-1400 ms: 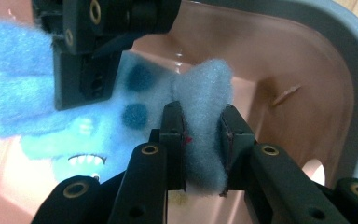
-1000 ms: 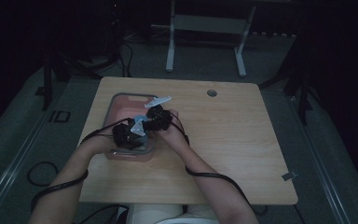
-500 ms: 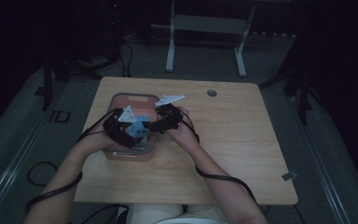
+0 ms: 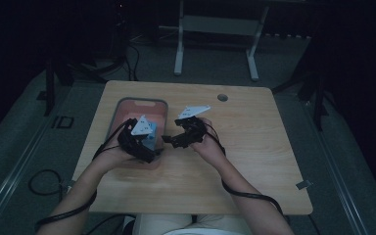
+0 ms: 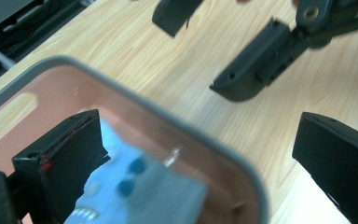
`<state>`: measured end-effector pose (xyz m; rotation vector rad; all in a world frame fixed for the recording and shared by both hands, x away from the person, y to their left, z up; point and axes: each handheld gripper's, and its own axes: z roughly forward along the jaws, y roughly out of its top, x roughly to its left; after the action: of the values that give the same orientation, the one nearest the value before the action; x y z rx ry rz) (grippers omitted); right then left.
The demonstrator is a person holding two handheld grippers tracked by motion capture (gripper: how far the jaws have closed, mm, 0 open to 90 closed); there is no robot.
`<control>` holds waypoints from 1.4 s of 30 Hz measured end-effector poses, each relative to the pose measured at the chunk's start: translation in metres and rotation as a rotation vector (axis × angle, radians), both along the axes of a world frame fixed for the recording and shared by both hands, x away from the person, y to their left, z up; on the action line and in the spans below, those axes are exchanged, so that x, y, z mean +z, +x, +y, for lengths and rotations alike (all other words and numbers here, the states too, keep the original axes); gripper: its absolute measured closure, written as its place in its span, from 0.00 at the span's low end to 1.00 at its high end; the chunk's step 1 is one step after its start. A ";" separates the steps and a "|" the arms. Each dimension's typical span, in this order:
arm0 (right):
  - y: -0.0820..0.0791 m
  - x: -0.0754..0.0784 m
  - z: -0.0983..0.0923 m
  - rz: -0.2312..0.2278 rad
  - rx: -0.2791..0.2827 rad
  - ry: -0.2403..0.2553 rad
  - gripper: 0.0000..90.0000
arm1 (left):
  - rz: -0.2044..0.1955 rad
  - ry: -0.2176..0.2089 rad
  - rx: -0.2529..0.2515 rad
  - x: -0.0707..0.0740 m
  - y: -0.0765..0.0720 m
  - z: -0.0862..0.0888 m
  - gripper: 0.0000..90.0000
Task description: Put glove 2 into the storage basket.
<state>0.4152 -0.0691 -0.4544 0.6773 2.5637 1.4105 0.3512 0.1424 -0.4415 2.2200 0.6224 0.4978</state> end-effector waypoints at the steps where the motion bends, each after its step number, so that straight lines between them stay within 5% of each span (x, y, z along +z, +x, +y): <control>1: -0.002 -0.001 -0.003 0.001 0.007 0.000 0.16 | 0.000 -0.006 -0.005 0.000 -0.001 -0.002 0.02; 20: -0.018 -0.029 -0.067 -0.008 -0.029 0.018 0.18 | -0.015 -0.073 -0.161 -0.014 -0.031 -0.064 0.02; 42: -0.032 -0.069 -0.115 0.009 -0.080 -0.011 0.18 | -0.028 -0.060 -0.278 -0.040 -0.047 -0.114 0.02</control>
<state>0.3830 -0.1841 -0.5231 0.7771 2.5188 1.3706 0.3044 0.0283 -0.4815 2.1933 0.3022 0.3611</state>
